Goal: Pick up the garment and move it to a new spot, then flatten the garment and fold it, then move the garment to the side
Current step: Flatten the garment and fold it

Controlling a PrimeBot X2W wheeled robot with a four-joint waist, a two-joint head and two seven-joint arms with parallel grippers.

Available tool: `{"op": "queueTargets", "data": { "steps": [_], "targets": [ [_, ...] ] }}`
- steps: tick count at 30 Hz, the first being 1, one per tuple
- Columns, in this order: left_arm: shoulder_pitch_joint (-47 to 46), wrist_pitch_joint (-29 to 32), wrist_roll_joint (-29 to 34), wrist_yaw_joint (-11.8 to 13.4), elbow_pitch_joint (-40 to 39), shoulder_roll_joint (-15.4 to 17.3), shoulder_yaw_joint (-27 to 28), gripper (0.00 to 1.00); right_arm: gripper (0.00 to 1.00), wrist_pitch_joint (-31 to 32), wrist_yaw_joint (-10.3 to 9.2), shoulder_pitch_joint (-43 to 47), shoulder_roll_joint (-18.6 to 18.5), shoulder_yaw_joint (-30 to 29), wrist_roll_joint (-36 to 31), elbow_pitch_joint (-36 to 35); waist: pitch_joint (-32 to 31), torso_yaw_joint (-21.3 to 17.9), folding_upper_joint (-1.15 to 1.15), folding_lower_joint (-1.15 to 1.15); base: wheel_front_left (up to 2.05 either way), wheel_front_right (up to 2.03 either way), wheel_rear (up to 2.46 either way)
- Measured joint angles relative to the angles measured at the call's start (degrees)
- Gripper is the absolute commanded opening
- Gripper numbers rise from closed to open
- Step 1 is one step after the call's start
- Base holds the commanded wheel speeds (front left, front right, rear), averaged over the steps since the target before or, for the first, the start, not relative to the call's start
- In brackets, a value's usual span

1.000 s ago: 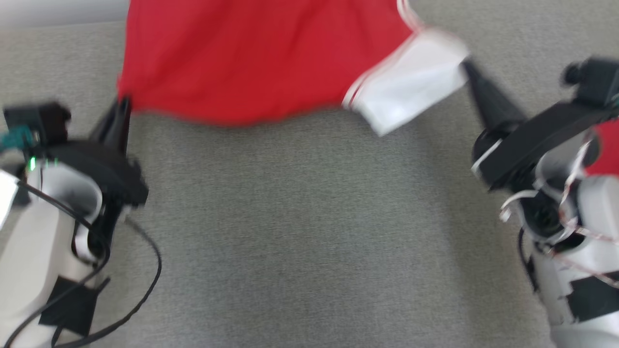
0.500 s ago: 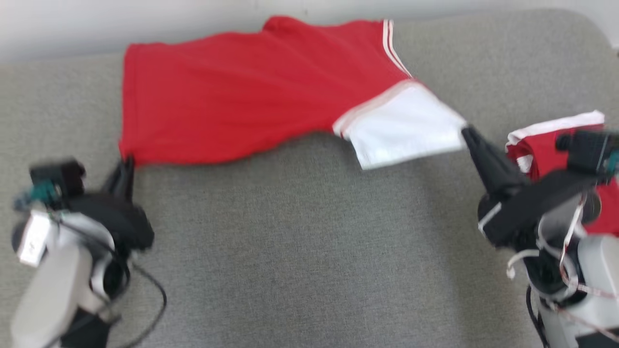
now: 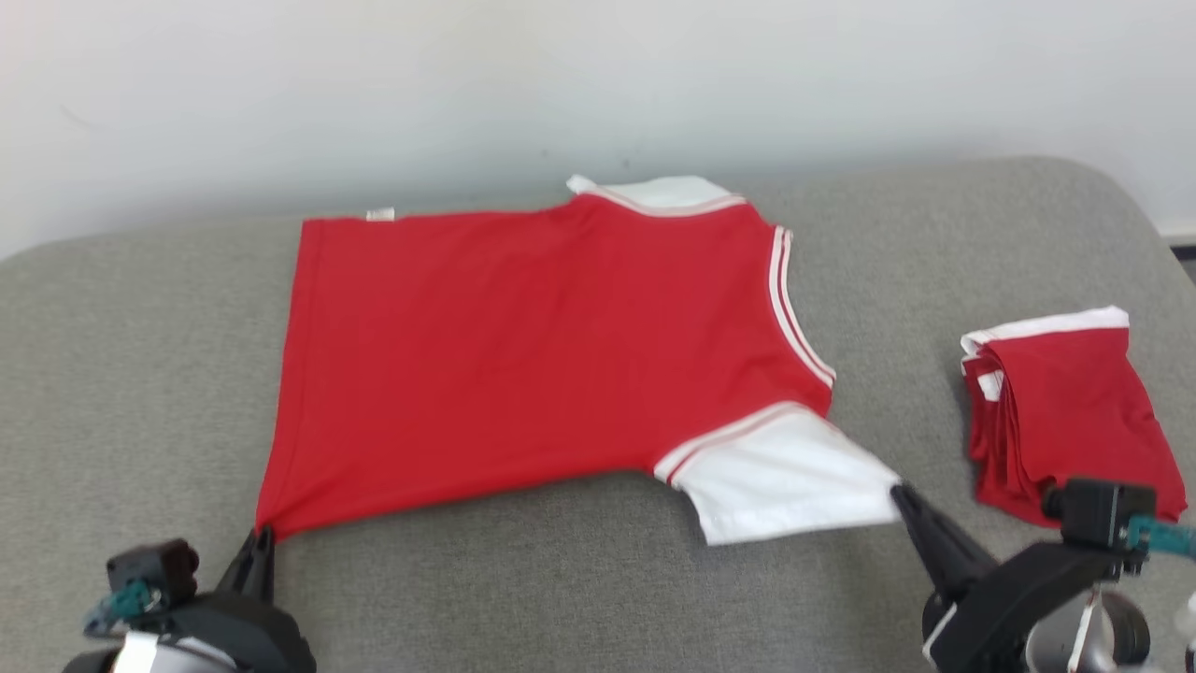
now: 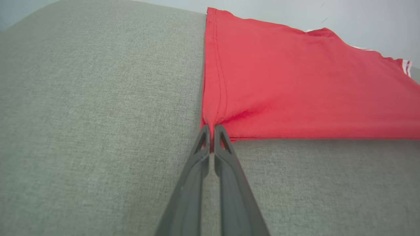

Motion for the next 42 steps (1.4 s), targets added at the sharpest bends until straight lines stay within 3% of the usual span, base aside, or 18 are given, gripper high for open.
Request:
{"op": "queueTargets", "data": {
  "steps": [9, 25, 42],
  "targets": [
    [8.0, -2.0, -0.6, 1.7, -4.1, -0.2, 0.9, 0.0, 0.0, 4.4, -2.2, 9.0, -0.1, 1.5, -0.5, -4.6, -4.4, 2.0, 0.0, 0.0, 0.0, 0.0, 0.0],
    [14.3, -0.4, -0.6, 2.6, -10.3, 2.0, 0.0, 0.0, 0.0, 12.5, -3.16, 18.5, -2.5, 2.4, 1.2, -12.2, -4.4, 2.4, 0.0, 0.01, 0.0, 0.0, 0.0],
    [18.9, 4.7, -0.8, 3.7, -15.4, 3.4, 0.2, 0.0, 0.0, 19.7, -4.16, 24.2, -4.6, 2.2, 3.7, -15.0, -3.2, 2.7, 0.0, 0.02, 0.0, 0.0, 0.0]
  ]
}}
